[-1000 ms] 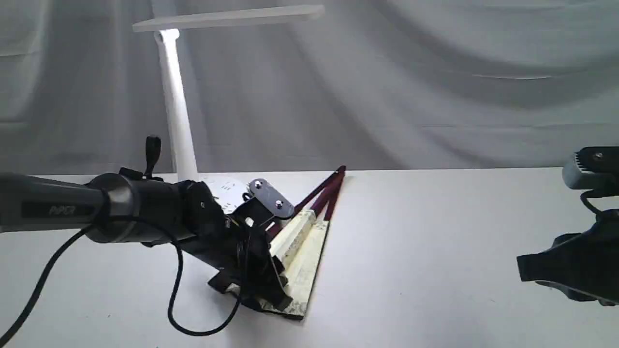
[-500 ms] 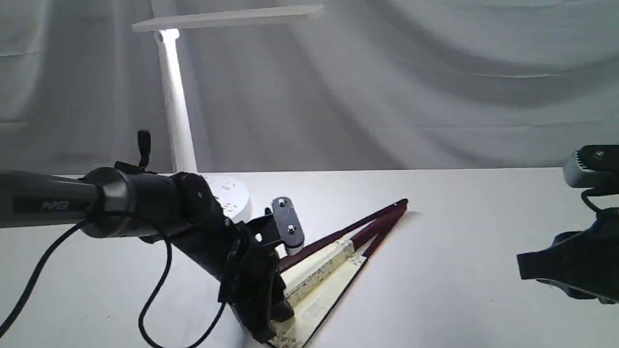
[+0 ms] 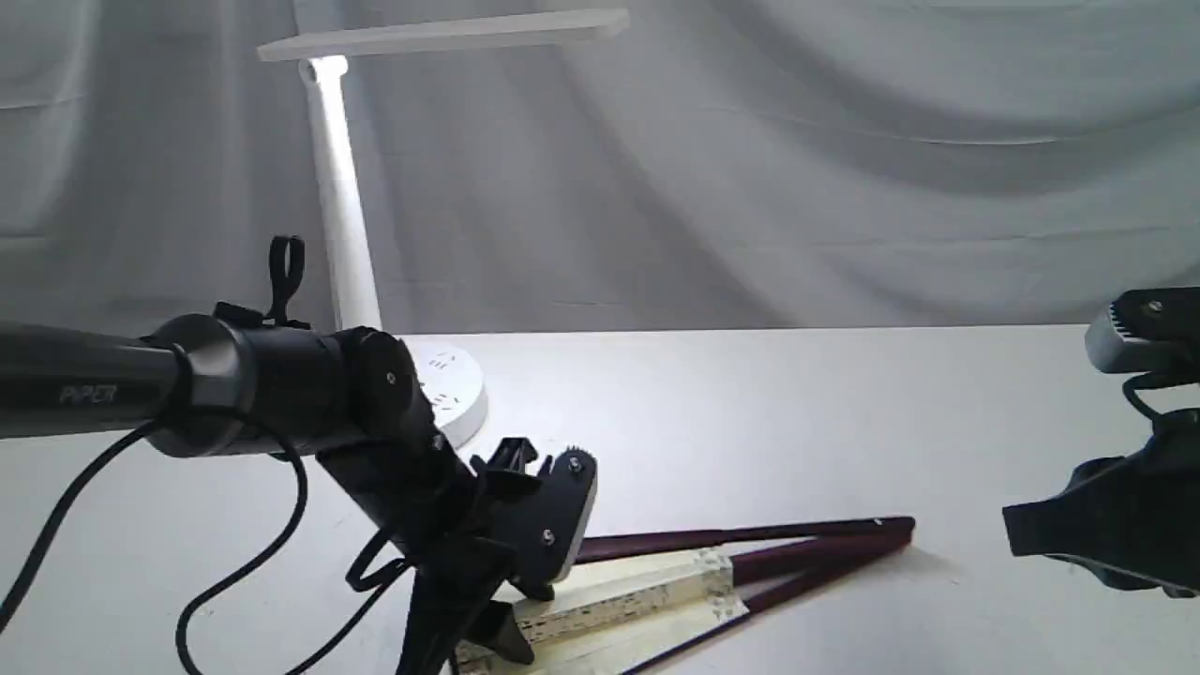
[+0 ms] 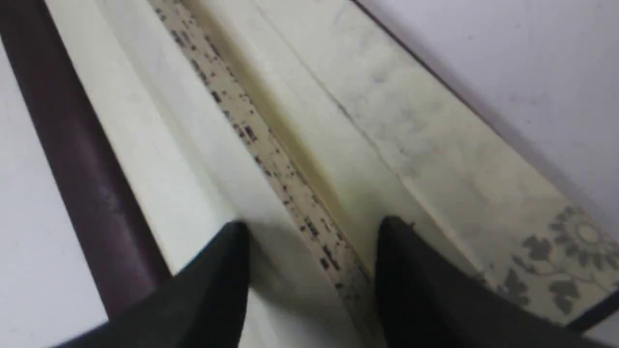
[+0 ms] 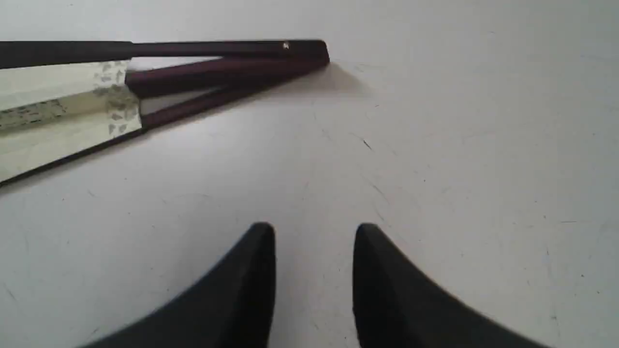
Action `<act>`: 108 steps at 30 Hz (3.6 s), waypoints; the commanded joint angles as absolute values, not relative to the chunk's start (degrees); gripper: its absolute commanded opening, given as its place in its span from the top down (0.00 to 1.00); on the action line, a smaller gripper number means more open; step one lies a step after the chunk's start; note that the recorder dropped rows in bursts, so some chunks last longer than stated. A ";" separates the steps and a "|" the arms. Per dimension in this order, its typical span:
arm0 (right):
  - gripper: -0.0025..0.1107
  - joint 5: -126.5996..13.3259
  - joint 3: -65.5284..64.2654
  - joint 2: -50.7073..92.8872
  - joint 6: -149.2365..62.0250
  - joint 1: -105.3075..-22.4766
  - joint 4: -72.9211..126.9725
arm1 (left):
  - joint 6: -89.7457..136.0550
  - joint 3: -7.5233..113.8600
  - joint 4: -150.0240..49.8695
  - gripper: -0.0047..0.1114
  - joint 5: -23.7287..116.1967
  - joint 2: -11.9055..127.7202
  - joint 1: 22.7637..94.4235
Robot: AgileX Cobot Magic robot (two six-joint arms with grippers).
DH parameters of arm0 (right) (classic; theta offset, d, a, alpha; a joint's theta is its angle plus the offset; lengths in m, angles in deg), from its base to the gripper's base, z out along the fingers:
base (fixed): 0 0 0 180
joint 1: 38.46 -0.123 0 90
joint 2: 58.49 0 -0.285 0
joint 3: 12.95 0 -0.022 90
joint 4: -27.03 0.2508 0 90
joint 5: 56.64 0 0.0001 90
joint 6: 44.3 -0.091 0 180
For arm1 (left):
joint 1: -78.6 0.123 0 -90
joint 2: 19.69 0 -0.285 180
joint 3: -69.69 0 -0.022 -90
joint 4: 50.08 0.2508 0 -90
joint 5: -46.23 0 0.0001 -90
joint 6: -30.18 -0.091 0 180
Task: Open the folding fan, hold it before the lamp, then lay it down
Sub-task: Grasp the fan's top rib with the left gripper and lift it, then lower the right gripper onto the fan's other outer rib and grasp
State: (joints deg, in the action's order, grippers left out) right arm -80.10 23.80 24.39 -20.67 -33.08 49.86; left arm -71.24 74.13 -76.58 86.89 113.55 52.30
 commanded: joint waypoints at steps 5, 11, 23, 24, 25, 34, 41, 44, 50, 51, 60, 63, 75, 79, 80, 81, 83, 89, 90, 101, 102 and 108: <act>0.73 -80.64 23.48 24.34 -20.23 -33.33 49.90 | -84.38 73.47 -77.86 0.62 88.70 113.42 48.28; 0.73 -81.56 23.48 24.34 -20.23 -33.33 49.90 | -87.20 73.47 -77.72 0.62 88.02 113.42 47.66; 0.73 -82.94 23.48 24.34 -18.89 -33.33 50.11 | -87.47 73.47 -71.70 0.62 76.31 112.51 47.66; 0.73 -82.94 23.48 24.34 -18.89 -33.33 50.11 | -87.30 73.47 -71.70 0.62 74.26 112.38 47.66; 0.73 -82.94 23.48 24.34 -18.89 -33.33 50.11 | -87.29 73.47 -71.70 0.62 73.57 112.37 47.66; 0.73 -83.03 23.48 24.34 -18.89 -33.33 50.11 | -86.84 73.47 -81.19 0.62 68.64 111.89 47.66; 0.73 -82.96 23.48 24.34 -18.89 -33.33 52.78 | -80.83 73.47 -89.19 0.62 64.74 111.34 47.77; 0.71 -82.96 23.48 24.59 -19.51 -33.33 54.04 | -75.64 73.47 -92.60 0.62 59.63 110.22 47.77; 0.62 -86.21 22.11 27.60 -20.61 -33.20 55.26 | -74.32 73.47 -100.37 0.62 61.06 107.66 47.77; 0.60 -88.12 20.71 28.82 -20.73 -33.20 55.26 | -72.45 73.47 -101.36 0.62 61.15 107.31 47.77; 0.59 -103.18 9.00 38.37 -20.73 -33.20 56.06 | -45.03 73.47 -100.72 0.62 67.67 102.14 47.77; 0.59 -105.65 6.60 41.65 -20.73 -33.20 57.14 | -39.51 73.47 -97.07 0.62 72.82 100.66 47.85; 0.59 -109.91 -0.31 52.65 -16.23 -33.20 61.12 | 5.07 73.47 -75.99 0.62 89.33 99.40 50.03; 0.59 -111.69 -4.12 57.55 -15.83 -33.20 62.11 | 11.61 73.47 -75.44 0.62 91.11 99.40 50.03; 0.59 -112.29 -4.95 58.60 -15.66 -33.20 62.66 | 12.08 73.47 -75.44 0.62 91.22 99.40 50.03; 0.59 -112.87 -6.11 60.19 -14.32 -33.20 63.67 | 12.09 73.37 -75.44 0.62 91.22 99.40 50.03; 0.61 -114.06 -7.68 62.23 -11.65 -33.20 65.04 | 12.87 73.17 -75.44 0.62 91.45 99.40 50.03; 0.63 -116.23 -11.82 68.81 -7.09 -33.20 67.57 | 14.82 73.03 -75.19 0.62 93.29 99.40 50.03; 0.63 -116.23 -12.30 69.53 -7.09 -33.20 67.65 | 14.82 73.03 -74.96 0.62 93.55 99.40 50.03; 0.63 -116.24 -13.16 74.89 -1.26 -33.20 75.16 | 14.82 73.03 -74.71 0.62 94.03 99.40 50.03; 0.63 -116.24 -13.16 75.20 -0.78 -33.20 75.36 | 14.82 73.03 -74.71 0.62 94.03 99.40 50.03; 0.63 -117.80 -13.16 77.56 0.32 -33.20 77.53 | 14.82 73.03 -74.71 0.62 94.25 99.40 50.03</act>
State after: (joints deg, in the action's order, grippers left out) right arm -117.17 -12.90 76.75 -1.22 -33.08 76.64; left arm 14.09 73.22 -74.90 94.05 100.09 49.91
